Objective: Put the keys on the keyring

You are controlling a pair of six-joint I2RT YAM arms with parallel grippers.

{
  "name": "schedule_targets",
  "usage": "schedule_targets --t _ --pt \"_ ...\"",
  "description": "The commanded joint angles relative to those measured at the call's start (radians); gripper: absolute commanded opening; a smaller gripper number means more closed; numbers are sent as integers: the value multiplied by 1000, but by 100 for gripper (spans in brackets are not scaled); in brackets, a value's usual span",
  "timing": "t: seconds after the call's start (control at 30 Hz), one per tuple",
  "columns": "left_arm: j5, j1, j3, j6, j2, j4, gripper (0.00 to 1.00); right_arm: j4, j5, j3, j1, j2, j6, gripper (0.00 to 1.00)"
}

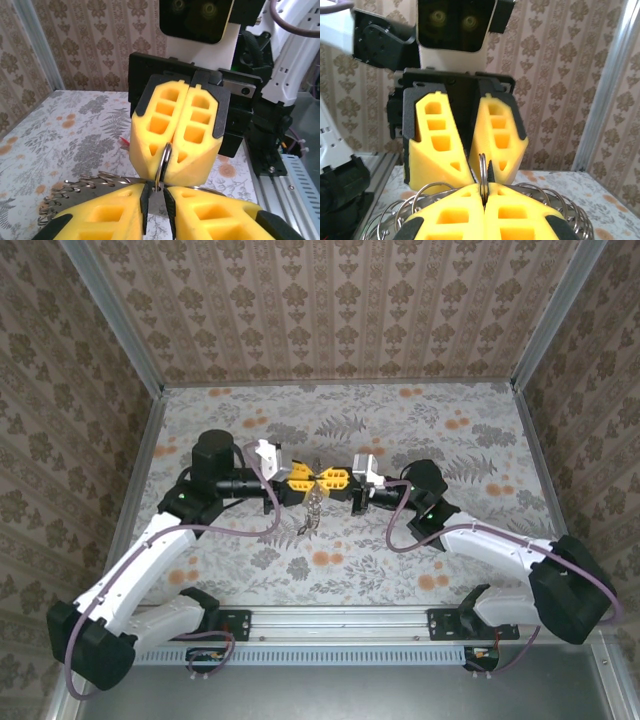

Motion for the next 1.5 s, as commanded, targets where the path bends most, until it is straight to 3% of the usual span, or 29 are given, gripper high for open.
schedule_targets --t 0.0,0.13,0.23,0.43,0.53,0.7,1.17,1.37,1.47 --pt "159 -70 101 156 18 -146 26 -103 -25 54 24 -28 -59 0" --pt "215 -78 130 177 41 -161 26 -167 -32 64 18 -45 -99 0" --pt "217 -78 143 187 50 -169 21 -170 -40 66 15 -55 -98 0" --pt "236 -77 157 202 51 -194 23 -222 -25 55 7 -93 -129 0" --pt "221 -78 156 195 52 -192 16 -231 -17 47 7 -108 -134 0" --pt "225 -79 147 165 52 -142 22 -254 7 28 5 -131 -151 0" --pt "224 -100 150 85 84 -47 17 -273 43 -20 7 -193 -169 0" --pt "188 -124 152 79 98 -33 0 -292 76 -30 7 -207 -181 0" --pt "117 -133 154 49 104 -21 0 -321 94 -25 7 -208 -189 0"
